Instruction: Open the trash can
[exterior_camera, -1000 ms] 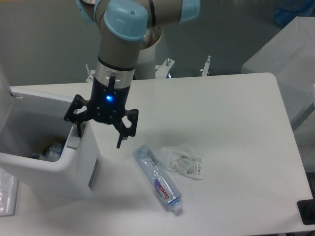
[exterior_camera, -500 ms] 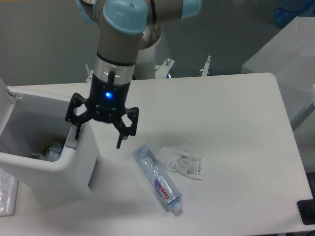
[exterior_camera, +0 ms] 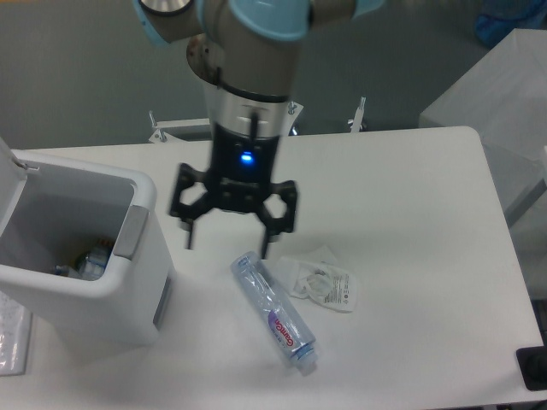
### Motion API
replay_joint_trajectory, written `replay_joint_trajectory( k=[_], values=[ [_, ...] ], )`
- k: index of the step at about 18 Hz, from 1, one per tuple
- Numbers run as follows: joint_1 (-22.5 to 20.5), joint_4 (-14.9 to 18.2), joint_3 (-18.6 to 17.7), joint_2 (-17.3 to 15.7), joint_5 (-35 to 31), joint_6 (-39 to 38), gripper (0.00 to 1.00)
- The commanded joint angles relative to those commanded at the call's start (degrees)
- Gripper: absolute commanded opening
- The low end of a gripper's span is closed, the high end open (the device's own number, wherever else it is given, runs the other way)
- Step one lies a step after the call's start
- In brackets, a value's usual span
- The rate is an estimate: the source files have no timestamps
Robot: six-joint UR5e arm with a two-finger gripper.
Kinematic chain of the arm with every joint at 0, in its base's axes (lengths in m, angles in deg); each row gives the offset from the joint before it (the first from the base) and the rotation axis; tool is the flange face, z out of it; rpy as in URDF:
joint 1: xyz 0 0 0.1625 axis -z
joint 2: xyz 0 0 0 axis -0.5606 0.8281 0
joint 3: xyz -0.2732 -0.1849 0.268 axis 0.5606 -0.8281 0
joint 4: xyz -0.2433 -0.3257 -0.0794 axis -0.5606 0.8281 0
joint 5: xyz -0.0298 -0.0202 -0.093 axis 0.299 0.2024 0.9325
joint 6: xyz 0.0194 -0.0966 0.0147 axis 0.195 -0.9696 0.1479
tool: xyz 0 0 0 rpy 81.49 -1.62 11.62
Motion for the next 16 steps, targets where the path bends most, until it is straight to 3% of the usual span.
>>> replay_joint_trajectory(
  k=[4,12,14,16],
  values=[
    [-2.6,0.0,0.1,1.0,0.2,2.0,1.0],
    [-2.8,-0.3,1.1,4.6,-0.2,2.0,1.0],
    [-3.0,-0.2,1.1,5.4,-2.7,3.1,1.0],
    [-3.1,0.3,0.9,6.1,-9.3,11.8,1.0]
  ],
)
